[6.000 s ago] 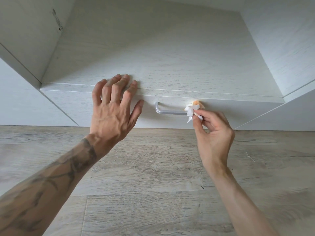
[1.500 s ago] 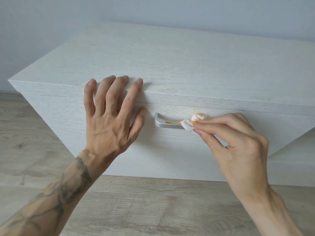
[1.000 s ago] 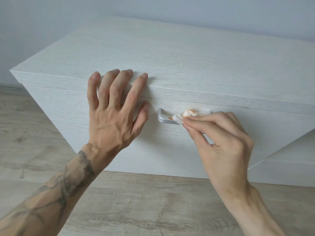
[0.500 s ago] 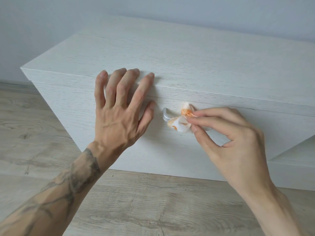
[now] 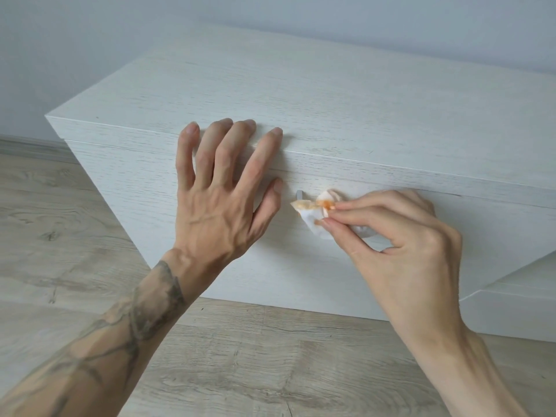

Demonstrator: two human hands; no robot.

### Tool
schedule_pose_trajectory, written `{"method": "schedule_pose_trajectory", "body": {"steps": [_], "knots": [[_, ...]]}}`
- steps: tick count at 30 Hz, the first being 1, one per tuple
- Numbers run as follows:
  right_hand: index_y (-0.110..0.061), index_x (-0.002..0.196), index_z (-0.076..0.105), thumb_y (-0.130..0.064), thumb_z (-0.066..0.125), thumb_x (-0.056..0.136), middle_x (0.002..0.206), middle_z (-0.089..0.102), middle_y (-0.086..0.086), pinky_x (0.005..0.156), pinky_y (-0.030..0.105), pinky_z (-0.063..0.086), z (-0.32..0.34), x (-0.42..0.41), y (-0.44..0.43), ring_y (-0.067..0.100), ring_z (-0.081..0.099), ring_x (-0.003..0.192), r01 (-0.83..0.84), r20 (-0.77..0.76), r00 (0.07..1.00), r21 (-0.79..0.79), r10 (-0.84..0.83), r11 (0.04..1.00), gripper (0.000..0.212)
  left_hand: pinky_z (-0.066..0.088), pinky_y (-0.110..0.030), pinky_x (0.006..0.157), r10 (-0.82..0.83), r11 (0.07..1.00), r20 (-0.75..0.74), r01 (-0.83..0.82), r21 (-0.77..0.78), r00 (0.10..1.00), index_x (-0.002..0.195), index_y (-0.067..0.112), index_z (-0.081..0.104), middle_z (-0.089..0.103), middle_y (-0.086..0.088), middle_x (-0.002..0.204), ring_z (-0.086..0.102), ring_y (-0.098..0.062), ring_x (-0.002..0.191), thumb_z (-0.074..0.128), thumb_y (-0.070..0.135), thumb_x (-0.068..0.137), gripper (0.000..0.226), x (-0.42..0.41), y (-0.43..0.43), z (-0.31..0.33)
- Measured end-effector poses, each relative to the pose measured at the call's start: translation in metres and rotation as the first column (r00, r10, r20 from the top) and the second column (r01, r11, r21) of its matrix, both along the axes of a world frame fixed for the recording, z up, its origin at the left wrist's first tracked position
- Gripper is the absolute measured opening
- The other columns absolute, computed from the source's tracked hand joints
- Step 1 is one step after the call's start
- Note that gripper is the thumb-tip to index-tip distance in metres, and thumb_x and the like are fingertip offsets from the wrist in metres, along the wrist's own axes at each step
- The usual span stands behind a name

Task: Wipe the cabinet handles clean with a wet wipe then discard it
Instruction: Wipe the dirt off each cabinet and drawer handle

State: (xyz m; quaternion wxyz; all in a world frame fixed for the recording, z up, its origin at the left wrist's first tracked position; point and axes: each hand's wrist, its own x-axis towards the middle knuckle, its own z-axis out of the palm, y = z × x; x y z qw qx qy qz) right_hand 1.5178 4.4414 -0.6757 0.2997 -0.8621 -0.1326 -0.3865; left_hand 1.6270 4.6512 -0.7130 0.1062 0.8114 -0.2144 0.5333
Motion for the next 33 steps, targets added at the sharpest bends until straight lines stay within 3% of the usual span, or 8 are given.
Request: {"method": "schedule_pose_trajectory", "body": {"steps": [5,11,16,21,26,33], "knots": [[-0.02,0.093,0.084,-0.015,0.084,0.091,0.093,0.078,-0.009,0.081,0.041,0.053,0.001,0.009,0.017,0.013,0.071,0.085,-0.007,-0.022,1.0,-0.009,0.006,1.0,0.005,0.017,-0.054,0.128,0.005,1.0,0.01,-0.005,-0.002,1.0,0.153,0.016,0.047,0.051,-0.018,0.145,0.043,-0.036,0.138,0.053,0.039,0.106,0.052,0.0,-0.001,-0.001],[-0.015,0.098,0.084,-0.012,0.081,0.093,0.102,0.079,-0.006,0.082,0.043,0.052,-0.009,0.004,0.009,0.017,0.073,0.09,0.016,0.069,0.998,-0.061,-0.011,0.998,0.006,0.017,-0.055,0.127,0.007,1.0,0.003,-0.007,-0.014,1.0,0.152,0.016,0.048,0.053,-0.019,0.144,0.043,-0.036,0.138,0.053,0.039,0.106,0.051,0.0,-0.001,-0.001],[-0.016,0.09,0.083,-0.014,0.079,0.096,0.092,0.077,-0.006,0.08,0.043,0.048,-0.012,0.016,0.03,0.022,0.068,0.081,0.025,0.107,0.994,-0.052,-0.019,0.998,0.007,0.017,-0.054,0.127,0.006,1.0,0.012,-0.006,-0.019,1.0,0.151,0.015,0.05,0.057,-0.02,0.143,0.044,-0.036,0.137,0.054,0.038,0.106,0.051,0.0,-0.002,0.0],[-0.017,0.096,0.084,-0.019,0.077,0.099,0.1,0.078,-0.007,0.083,0.041,0.047,-0.021,0.008,0.029,0.017,0.068,0.089,0.093,0.168,0.982,-0.032,-0.086,0.995,0.008,0.018,-0.055,0.127,0.001,1.0,0.001,-0.001,-0.016,1.0,0.152,0.016,0.048,0.052,-0.018,0.145,0.043,-0.036,0.138,0.055,0.037,0.105,0.052,-0.001,-0.001,0.0],[-0.017,0.084,0.081,-0.015,0.079,0.096,0.085,0.073,-0.006,0.083,0.035,0.038,-0.019,0.023,0.048,0.024,0.063,0.078,0.165,0.185,0.97,-0.039,-0.155,0.986,0.012,0.019,-0.056,0.127,-0.006,1.0,-0.007,0.005,-0.013,1.0,0.151,0.015,0.049,0.056,-0.02,0.144,0.044,-0.037,0.138,0.053,0.033,0.105,0.05,-0.003,-0.002,0.0],[-0.015,0.083,0.08,-0.014,0.079,0.095,0.083,0.072,-0.003,0.083,0.035,0.039,-0.02,0.02,0.056,0.025,0.061,0.077,0.228,0.214,0.951,0.001,-0.222,0.974,0.013,0.019,-0.056,0.127,-0.01,1.0,-0.018,0.009,-0.016,1.0,0.152,0.015,0.047,0.057,-0.02,0.144,0.044,-0.036,0.138,0.053,0.031,0.105,0.05,-0.004,-0.001,0.002]]}}
